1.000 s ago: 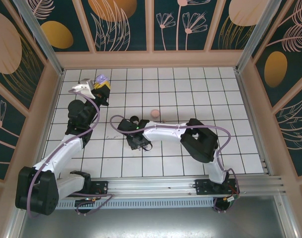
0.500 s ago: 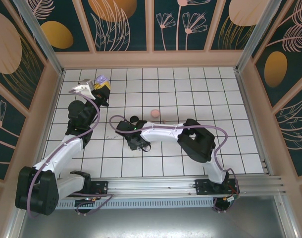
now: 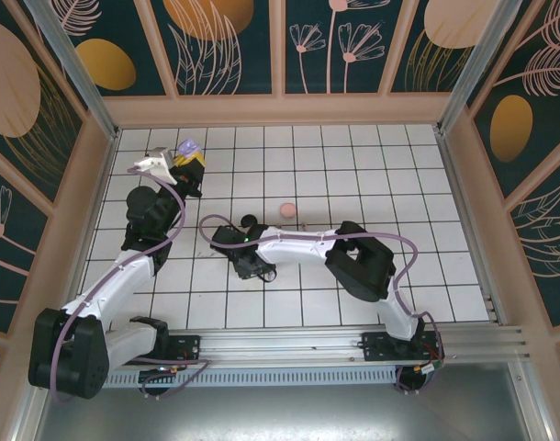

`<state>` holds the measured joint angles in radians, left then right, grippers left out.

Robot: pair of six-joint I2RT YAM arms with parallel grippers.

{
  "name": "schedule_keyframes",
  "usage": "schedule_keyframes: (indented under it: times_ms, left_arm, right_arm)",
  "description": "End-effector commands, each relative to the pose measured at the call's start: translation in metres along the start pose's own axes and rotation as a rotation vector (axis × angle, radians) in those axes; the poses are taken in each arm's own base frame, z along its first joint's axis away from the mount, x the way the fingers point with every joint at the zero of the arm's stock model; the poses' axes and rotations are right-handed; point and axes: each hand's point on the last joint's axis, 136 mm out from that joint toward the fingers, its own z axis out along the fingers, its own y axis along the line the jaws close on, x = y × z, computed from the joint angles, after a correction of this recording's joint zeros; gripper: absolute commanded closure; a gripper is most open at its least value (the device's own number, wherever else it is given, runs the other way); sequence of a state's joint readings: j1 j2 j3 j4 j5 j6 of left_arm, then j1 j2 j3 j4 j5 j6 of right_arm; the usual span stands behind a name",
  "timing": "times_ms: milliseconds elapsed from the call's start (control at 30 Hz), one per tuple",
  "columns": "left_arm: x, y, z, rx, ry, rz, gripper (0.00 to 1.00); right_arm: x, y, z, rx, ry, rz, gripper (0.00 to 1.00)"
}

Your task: Insert the wireless bluetooth earbuds into the charging case

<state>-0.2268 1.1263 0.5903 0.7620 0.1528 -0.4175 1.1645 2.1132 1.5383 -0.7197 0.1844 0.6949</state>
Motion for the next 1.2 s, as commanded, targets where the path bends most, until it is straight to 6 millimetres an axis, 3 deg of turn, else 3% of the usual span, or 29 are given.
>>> schedule_keyframes:
  times_ms: [0, 733, 1167]
  left_arm:
    - [-0.013, -0.006, -0.003, 0.035, -0.053, -0.004, 1.00]
    - [-0.012, -0.009, -0.002, 0.052, -0.048, -0.012, 1.00]
    - [-0.013, -0.011, -0.002, 0.063, -0.048, -0.021, 1.00]
  right_arm:
    - [0.013, -0.006, 0.002, 0.052, 0.038, -0.003, 0.65]
    - [0.022, -0.017, -0.001, 0.063, 0.034, 0.020, 0.68]
    - [0.024, -0.018, -0.001, 0.053, 0.029, 0.023, 0.77]
